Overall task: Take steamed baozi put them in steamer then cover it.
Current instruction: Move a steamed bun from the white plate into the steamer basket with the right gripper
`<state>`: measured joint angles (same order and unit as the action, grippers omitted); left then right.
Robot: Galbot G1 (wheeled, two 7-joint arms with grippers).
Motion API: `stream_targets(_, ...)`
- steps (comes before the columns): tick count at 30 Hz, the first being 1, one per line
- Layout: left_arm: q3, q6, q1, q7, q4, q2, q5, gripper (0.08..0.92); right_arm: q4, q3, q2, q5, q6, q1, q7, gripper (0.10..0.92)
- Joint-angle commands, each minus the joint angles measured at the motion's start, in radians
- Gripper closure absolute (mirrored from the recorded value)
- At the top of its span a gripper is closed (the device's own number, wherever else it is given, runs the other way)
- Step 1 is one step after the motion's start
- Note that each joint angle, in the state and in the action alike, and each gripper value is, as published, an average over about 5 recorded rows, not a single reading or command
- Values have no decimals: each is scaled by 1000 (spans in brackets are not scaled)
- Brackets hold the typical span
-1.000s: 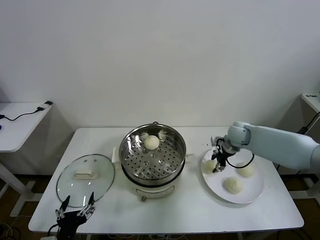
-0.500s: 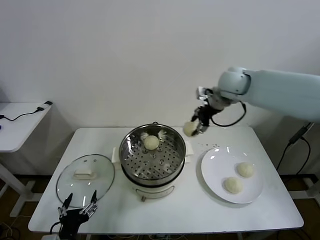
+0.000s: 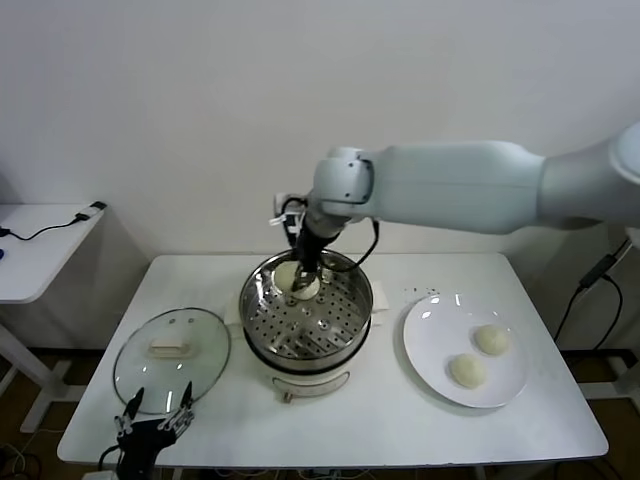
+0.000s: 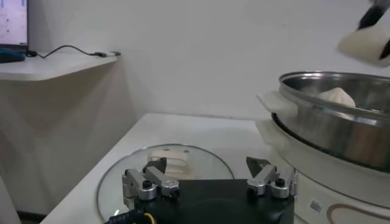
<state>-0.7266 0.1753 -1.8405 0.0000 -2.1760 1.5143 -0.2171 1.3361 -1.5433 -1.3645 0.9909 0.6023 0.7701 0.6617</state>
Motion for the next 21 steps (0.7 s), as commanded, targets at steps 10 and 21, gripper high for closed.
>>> stream_targets(10, 3, -3, -2, 0, 3, 2, -4, 177, -125, 19, -134, -77, 66, -204, -106, 406)
stream_targets(21, 4, -3, -3, 0, 0, 5, -5, 177, -101, 16, -96, -72, 50, -148, -85, 221)
